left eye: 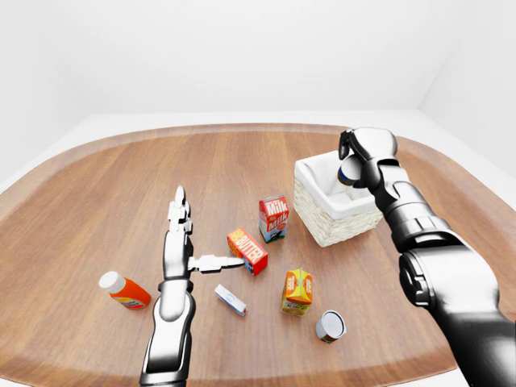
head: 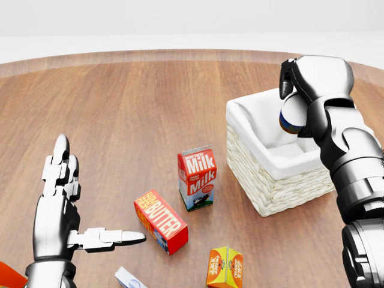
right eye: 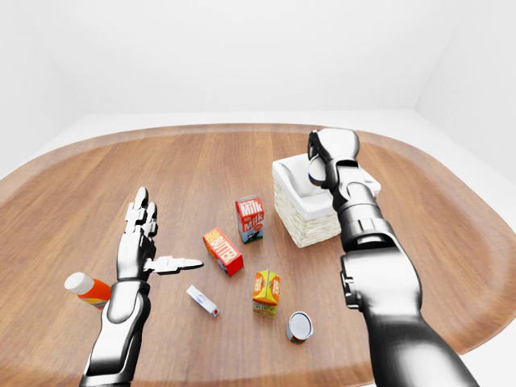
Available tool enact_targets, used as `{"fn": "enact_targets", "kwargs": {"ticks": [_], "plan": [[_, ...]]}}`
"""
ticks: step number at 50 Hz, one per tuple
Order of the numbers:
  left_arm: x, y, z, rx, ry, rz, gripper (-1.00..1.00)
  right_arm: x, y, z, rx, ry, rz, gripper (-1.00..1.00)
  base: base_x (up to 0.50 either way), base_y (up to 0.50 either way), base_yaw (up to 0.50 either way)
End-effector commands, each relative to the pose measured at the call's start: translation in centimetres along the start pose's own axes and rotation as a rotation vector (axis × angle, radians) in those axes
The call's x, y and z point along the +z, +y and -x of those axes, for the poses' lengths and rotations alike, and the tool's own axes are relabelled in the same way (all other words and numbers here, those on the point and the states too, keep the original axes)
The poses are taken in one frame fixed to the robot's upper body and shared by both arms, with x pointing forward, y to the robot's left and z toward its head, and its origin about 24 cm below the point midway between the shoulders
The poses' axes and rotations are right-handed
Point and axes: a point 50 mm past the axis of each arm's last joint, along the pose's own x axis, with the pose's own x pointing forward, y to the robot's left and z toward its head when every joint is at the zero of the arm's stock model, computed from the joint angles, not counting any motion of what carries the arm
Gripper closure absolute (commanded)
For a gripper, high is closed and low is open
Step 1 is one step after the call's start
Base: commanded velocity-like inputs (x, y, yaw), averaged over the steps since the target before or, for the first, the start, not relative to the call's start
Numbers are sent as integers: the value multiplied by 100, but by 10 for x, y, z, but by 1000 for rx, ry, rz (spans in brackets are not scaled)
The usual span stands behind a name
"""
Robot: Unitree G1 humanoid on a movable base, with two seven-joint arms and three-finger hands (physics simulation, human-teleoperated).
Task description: Pick up the alphabet soup and the tomato sauce, and put them in the basket.
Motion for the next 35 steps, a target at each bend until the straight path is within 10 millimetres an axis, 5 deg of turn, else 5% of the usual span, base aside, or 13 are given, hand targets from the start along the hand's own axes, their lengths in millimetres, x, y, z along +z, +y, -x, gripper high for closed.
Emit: {"fn": "enact_targets", "kwargs": {"ticks": [1, 22, 35], "plan": [[3, 3, 1, 5, -12, 21, -100, 6, 0, -2, -2, 8, -36, 100, 0, 0, 0], [3, 3, 1, -1, -12, 22, -100, 19, -10, -9, 18, -6, -95, 100, 0, 0, 0], [3, 3, 1, -4, -13, 23, -100, 16, 4, -5, 92, 42, -53, 100, 0, 0, 0]]}}
